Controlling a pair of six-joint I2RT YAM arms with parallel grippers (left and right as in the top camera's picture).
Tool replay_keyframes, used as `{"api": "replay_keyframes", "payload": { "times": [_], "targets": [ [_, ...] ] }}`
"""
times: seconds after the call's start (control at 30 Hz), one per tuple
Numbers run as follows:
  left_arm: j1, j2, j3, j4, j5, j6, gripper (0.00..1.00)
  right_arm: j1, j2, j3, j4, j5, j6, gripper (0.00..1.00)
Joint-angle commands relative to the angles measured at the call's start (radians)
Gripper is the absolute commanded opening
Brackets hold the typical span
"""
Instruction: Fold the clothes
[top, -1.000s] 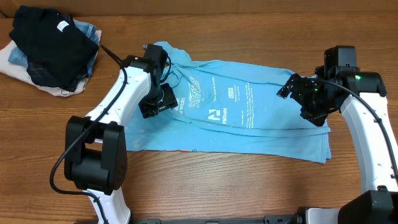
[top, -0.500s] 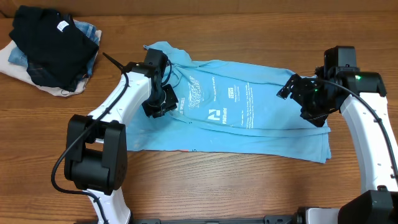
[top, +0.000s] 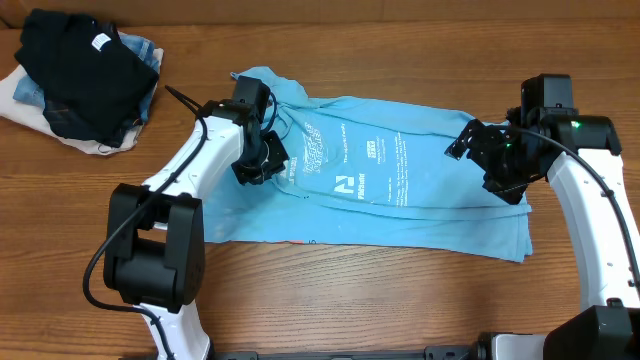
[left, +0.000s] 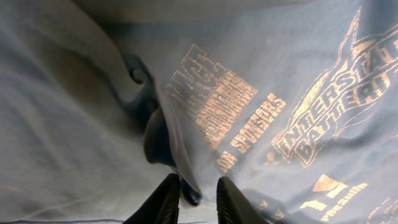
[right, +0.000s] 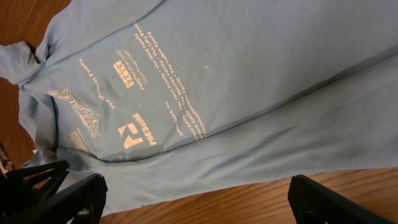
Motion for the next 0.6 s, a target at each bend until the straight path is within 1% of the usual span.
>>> {"api": "replay_keyframes", "payload": {
  "times": [0.0, 0.17, 0.2, 0.23, 0.3, 0.4, 0.57],
  "targets": [
    [-0.001, 0.045, -0.008, 0.022, 0.031, -0.015, 0.21, 0.004, -0.008, 0.013, 0.005, 0.01, 0.004, 0.98],
    [-0.001, 0.072, -0.008, 0.038, 0.056, -0.014, 0.17, 0.004, -0.008, 0.013, 0.005, 0.01, 0.004, 0.98],
    [-0.001, 0.072, -0.008, 0.044, 0.056, -0.014, 0.14, 0.004, -0.008, 0.013, 0.005, 0.01, 0.004, 0.98],
    [-0.001, 0.073, -0.008, 0.057, 0.056, -0.014, 0.08, 0.004, -0.008, 0.013, 0.005, 0.01, 0.004, 0.98],
    [-0.001, 0.073, -0.008, 0.089, 0.056, -0.014, 0.04, 0.004, -0.008, 0.013, 0.005, 0.01, 0.004, 0.98],
    [-0.001, 0.073, -0.008, 0.168, 0.055, -0.018, 0.04, 0.004, -0.008, 0.013, 0.005, 0.01, 0.004, 0.98],
    [0.0, 0.073, -0.008, 0.229, 0.012, -0.026, 0.04, 0.004, -0.008, 0.013, 0.005, 0.011, 0.004, 0.98]
  ]
}}
